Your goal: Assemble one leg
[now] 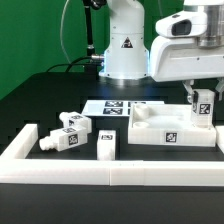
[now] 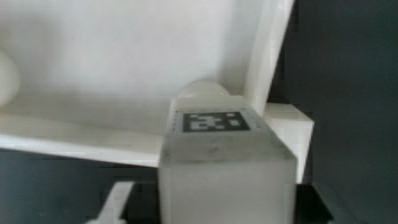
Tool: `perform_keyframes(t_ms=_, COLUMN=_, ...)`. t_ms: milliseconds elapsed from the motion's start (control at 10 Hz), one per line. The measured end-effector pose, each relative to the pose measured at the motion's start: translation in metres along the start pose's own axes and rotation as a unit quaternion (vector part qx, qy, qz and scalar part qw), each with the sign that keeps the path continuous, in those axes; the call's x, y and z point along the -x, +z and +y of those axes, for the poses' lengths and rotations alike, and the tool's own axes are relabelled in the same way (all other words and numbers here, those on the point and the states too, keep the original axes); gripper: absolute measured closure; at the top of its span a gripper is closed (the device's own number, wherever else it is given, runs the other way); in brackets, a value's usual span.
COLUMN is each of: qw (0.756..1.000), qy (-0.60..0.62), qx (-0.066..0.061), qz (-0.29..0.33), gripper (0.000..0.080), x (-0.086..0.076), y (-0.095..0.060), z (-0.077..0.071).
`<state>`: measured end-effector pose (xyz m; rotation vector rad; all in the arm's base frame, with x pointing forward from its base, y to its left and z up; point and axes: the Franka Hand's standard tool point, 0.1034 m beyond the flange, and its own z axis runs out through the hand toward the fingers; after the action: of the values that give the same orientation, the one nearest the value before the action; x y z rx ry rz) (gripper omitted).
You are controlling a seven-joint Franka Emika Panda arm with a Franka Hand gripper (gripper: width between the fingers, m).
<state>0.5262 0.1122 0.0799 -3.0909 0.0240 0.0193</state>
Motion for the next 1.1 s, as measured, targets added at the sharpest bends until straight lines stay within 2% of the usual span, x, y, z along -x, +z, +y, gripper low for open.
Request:
perform_keyframes(t_ms=400, qw=0.993, qy=0.117, qx=-0.005, qz=-0.002, gripper=0.0511, x=0.0006, y=0.0003, z=-0.0024)
perform_keyframes(t_ms=500, qw=0.987, qy=0.159, qx=-0.008, qz=-0.003, gripper=0.0511, x=0.0006, y=0.0004, z=-0.002)
perform_keyframes(t_ms=600, qw=0.976, qy=0.217, qx=-0.017, qz=-0.006, gripper=0.0511, x=0.0, y=0.0005, z=0.0015)
perform_keyframes(t_ms=900, qw=0.95, qy=0.312, qx=-0.022, qz=-0.009, gripper=0.0511, x=-0.0002, y=0.0014, z=0.0014)
perform_keyframes(t_ms=1000, qw=0.951, qy=0.309, qx=-0.022, qz=-0.009, gripper=0.0411, x=-0.0001, y=0.0015, z=0.0016)
perform_keyframes(t_ms=1100, qw=0.953, qy=0.304, qx=-0.022, qz=-0.009, gripper=0.0411, x=0.0, y=0.0015, z=0.0013)
